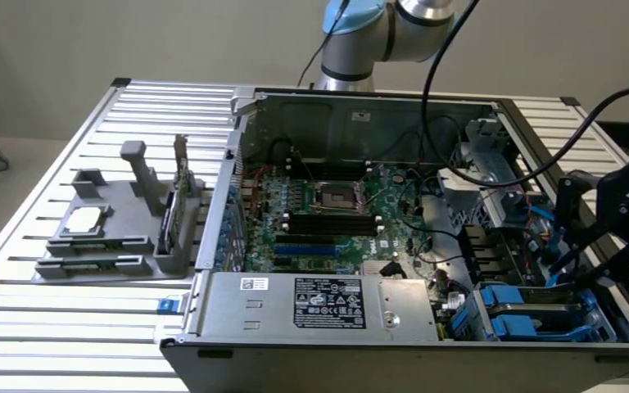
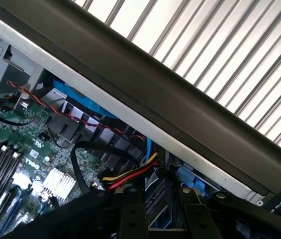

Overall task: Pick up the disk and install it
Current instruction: 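Insert the first disk wire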

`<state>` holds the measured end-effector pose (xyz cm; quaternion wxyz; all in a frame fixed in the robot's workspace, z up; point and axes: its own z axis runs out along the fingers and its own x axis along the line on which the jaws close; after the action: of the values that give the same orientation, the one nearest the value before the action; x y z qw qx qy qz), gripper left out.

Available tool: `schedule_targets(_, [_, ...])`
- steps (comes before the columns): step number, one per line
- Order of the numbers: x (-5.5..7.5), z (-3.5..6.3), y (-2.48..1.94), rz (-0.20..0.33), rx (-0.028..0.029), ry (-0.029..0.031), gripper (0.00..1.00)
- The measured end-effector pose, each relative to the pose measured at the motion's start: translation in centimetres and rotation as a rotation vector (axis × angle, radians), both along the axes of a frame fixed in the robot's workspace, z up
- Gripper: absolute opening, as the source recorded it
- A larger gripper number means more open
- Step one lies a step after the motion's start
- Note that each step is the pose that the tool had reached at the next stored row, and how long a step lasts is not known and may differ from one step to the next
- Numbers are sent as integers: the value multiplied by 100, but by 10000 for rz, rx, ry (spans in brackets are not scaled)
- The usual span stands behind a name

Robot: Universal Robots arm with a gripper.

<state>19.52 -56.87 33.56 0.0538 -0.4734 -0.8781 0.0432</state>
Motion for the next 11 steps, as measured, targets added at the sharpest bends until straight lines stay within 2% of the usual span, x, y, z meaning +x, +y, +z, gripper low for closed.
schedule_targets(6, [4, 50, 1, 1, 0, 266, 31])
schedule_targets(8, [8, 50, 1, 11, -1, 310, 31])
schedule_targets(11, [18, 47, 1, 56, -1, 341, 31])
